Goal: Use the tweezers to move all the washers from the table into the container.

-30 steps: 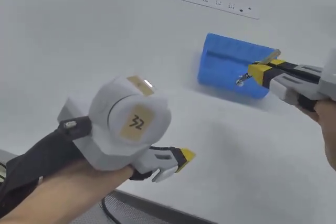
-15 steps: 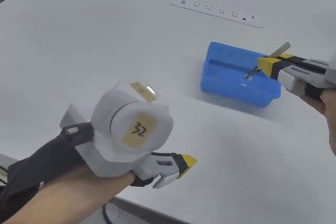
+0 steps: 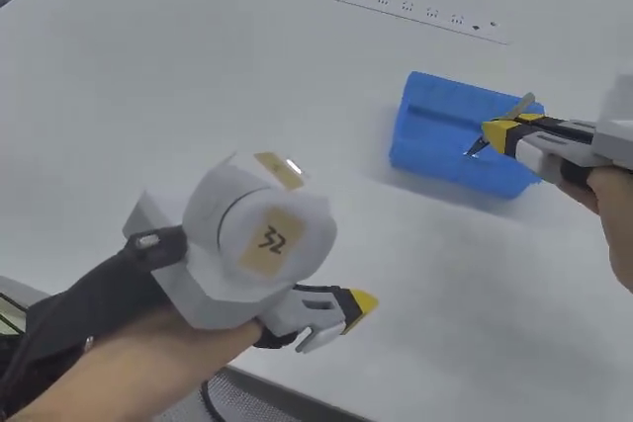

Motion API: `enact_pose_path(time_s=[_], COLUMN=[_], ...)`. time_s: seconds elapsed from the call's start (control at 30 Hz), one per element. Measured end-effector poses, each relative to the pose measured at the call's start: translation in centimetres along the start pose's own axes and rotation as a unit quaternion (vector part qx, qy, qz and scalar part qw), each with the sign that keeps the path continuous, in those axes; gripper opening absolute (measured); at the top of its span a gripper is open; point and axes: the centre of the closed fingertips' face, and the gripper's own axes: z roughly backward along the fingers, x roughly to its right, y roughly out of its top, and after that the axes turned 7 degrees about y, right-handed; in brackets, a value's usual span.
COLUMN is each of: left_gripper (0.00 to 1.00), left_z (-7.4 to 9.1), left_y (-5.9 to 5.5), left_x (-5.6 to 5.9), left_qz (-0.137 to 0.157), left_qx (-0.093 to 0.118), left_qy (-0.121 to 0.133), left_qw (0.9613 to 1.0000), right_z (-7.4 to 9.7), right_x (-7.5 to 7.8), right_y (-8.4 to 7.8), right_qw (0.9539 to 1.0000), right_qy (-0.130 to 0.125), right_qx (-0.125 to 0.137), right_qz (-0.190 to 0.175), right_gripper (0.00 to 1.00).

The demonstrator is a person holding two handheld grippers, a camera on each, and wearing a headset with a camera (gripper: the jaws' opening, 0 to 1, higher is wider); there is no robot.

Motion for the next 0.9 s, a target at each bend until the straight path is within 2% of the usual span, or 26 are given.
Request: enact_pose_path(time_s=[0.2, 0.37, 0.6, 0.9], left_gripper=[0.97, 0.97, 0.97, 0.97], left_z=[0.0, 0.1, 0.1, 0.2], left_y=[-0.2, -0.4, -0.6, -0.6], left_x=[0.0, -0.1, -0.4, -0.5], left_qz=[0.002, 0.004, 0.005, 0.006], left_qx=[-0.004, -0.004, -0.008, -0.008], left_qy=[0.001, 0.003, 0.006, 0.007], left_qw=[1.0, 1.0, 0.9999, 0.9999], right_z=[-0.3, -0.7, -0.9, -0.9], right_x=[0.0, 0.2, -0.1, 0.4], right_y=[0.0, -0.7, -1.0, -1.3], right_qw=[0.9999, 0.9998, 0.9998, 0.9998], right_qy=[0.003, 0.004, 0.004, -0.003], right_qx=[-0.01, -0.018, -0.018, -0.02], right_qz=[0.011, 0.006, 0.007, 0.008], right_gripper=[0.01, 0.01, 0.01, 0.01])
